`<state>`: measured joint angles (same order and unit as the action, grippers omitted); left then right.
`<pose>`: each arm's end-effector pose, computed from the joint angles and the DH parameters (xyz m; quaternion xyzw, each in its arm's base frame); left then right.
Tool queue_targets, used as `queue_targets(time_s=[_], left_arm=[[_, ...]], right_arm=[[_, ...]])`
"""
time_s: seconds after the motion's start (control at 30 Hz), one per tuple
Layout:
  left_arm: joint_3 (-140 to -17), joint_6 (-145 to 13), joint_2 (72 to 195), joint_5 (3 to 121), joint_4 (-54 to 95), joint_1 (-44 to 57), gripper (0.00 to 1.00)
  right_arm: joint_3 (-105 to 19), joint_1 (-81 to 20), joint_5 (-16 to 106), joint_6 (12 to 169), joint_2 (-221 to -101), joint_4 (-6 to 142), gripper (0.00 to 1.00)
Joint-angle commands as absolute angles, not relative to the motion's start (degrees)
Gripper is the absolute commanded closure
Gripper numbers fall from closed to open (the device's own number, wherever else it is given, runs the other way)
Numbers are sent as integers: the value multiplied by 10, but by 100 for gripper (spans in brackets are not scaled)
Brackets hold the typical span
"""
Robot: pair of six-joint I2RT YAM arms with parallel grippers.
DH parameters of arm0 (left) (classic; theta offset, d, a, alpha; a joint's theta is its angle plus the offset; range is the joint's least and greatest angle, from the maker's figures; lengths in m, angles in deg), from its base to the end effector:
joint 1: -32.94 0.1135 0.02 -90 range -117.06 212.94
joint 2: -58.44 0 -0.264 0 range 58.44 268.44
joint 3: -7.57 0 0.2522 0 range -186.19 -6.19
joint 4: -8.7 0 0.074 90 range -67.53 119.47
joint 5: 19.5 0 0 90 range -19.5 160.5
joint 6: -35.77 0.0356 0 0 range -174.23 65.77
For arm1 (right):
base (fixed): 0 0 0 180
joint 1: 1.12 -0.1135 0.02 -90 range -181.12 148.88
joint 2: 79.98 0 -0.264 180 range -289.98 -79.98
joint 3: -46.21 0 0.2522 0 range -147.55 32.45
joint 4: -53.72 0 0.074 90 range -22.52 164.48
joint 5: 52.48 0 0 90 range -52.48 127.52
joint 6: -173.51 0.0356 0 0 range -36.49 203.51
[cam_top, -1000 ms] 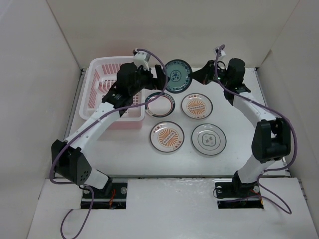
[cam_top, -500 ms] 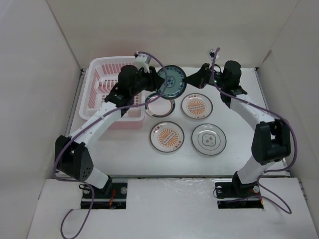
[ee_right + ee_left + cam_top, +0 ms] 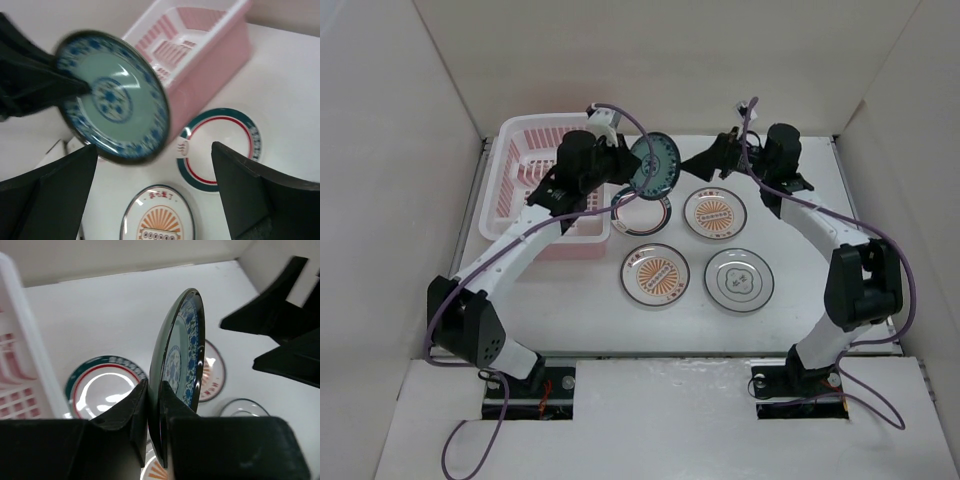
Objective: Load the plates into the dish rack
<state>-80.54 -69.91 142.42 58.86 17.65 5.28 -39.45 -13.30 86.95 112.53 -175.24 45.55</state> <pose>0.3087 -0.1699 0.3851 0.1447 0.7213 -0.3180 0.5981 0.3755 0.1087 0.3319 -0.1936 0.6860 0.5033 0.4884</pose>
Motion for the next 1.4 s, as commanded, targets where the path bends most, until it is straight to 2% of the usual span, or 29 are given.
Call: queue_targets(time_s=[0.0, 0.07, 0.2, 0.27, 0.37, 0.5, 0.67, 0.93, 1.13, 1.37], left_arm=[[-881, -652, 1381, 719, 238, 57, 100], [-923, -616, 1381, 814, 291, 57, 100], [-931, -521, 1381, 975, 299, 75, 100], [-898, -498, 1381, 1038, 285, 100, 100], [-807, -445, 1352, 1075, 173, 124, 100], [-738, -378, 1339, 1066, 38, 159, 100], [-738, -339, 1392, 978, -62, 222, 100], [-756, -292, 1479, 923, -135, 279, 100], [-712, -272, 1496, 868, -188, 309, 100], [-718, -260, 1519, 844, -202, 327, 100]], right_arm=[[-412, -131, 781, 1082, -1733, 528, 0], [-418, -143, 697, 1057, -1725, 574, 0], [-423, -164, 597, 1024, -1703, 656, 0], [-423, -177, 584, 1019, -1695, 669, 0], [-418, -203, 572, 1014, -1688, 674, 0], [-418, -239, 567, 1014, -1688, 680, 0], [-407, -303, 526, 1014, -1688, 691, 0], [-385, -339, 504, 1014, -1671, 698, 0], [-379, -357, 498, 1014, -1659, 698, 0], [-369, -368, 498, 1008, -1649, 698, 0]])
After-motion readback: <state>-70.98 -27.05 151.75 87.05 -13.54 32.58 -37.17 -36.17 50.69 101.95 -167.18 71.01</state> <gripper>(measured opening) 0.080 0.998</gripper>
